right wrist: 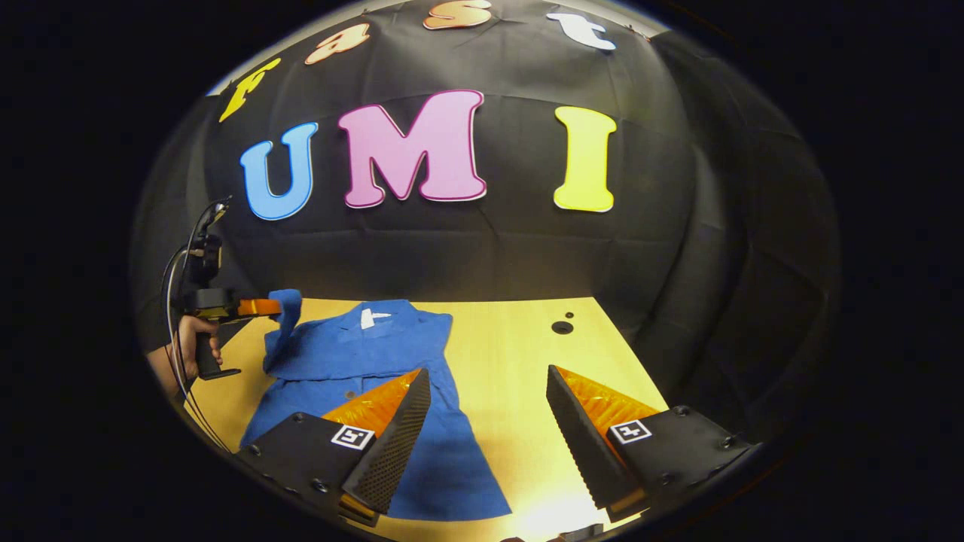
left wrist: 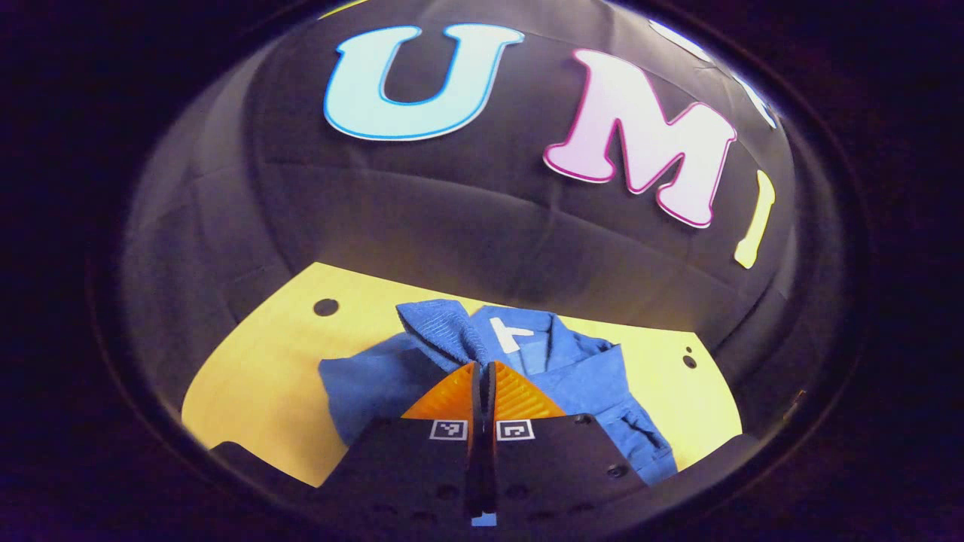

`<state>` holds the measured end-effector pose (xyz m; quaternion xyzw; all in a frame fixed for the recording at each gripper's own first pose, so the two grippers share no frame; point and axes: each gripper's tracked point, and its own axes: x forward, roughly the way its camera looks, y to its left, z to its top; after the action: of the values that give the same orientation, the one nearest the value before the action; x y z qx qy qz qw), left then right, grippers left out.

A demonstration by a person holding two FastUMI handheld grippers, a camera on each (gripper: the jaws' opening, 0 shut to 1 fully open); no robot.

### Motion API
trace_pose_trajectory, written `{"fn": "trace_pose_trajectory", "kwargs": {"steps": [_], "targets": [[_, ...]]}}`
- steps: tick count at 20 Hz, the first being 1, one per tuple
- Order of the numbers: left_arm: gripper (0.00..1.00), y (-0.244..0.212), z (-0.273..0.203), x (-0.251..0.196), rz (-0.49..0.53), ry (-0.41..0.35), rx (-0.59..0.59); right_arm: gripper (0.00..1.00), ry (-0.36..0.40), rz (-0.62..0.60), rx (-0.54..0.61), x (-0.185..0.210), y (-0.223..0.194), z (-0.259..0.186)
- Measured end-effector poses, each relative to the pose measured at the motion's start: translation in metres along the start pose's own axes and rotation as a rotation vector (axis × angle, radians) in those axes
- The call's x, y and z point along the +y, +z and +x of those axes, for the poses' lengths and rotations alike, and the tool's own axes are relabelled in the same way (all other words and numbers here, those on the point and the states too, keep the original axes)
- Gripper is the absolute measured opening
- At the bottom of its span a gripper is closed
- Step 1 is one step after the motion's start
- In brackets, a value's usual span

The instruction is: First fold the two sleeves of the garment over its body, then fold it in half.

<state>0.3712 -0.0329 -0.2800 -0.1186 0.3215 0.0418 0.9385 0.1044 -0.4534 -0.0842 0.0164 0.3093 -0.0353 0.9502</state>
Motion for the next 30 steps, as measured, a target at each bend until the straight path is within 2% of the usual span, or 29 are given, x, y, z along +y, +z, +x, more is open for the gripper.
{"fn": "trace_pose_trajectory", "kwargs": {"steps": [4,7,8,9,10,12,16,21,23,26,30], "targets": [[0.00,-0.021,0.041,-0.100,0.006,-0.117,0.045,0.98,-0.049,0.008,0.019,-0.045,-0.007,0.008],[0.00,-0.037,0.072,-0.161,0.011,-0.162,0.061,0.98,-0.069,0.034,0.043,-0.068,-0.018,0.012],[0.10,-0.042,0.078,-0.177,0.007,-0.173,0.068,0.97,-0.074,0.039,0.052,-0.072,-0.022,0.014],[0.13,-0.046,0.085,-0.187,-0.001,-0.179,0.072,0.98,-0.074,0.044,0.059,-0.075,-0.027,0.014],[0.41,-0.051,0.088,-0.195,-0.015,-0.198,0.079,0.98,-0.068,0.048,0.068,-0.075,-0.031,0.015],[0.88,-0.057,0.091,-0.198,-0.027,-0.193,0.088,0.98,-0.050,0.052,0.092,-0.070,-0.042,0.019],[0.85,-0.071,0.047,-0.152,0.075,-0.121,0.082,0.98,0.013,0.039,0.170,-0.039,-0.074,0.028],[0.85,-0.126,-0.063,-0.043,0.217,-0.014,0.157,0.99,0.057,0.021,0.354,-0.003,-0.145,0.020],[0.81,-0.155,-0.107,-0.002,0.224,0.025,0.210,0.99,0.057,0.027,0.424,0.005,-0.172,0.015],[0.85,-0.198,-0.164,0.050,0.204,0.071,0.290,0.99,0.032,0.018,0.486,0.009,-0.200,0.009],[0.85,-0.251,-0.205,0.110,0.170,0.160,0.405,0.99,0.002,0.014,0.557,0.013,-0.228,0.009]]}}
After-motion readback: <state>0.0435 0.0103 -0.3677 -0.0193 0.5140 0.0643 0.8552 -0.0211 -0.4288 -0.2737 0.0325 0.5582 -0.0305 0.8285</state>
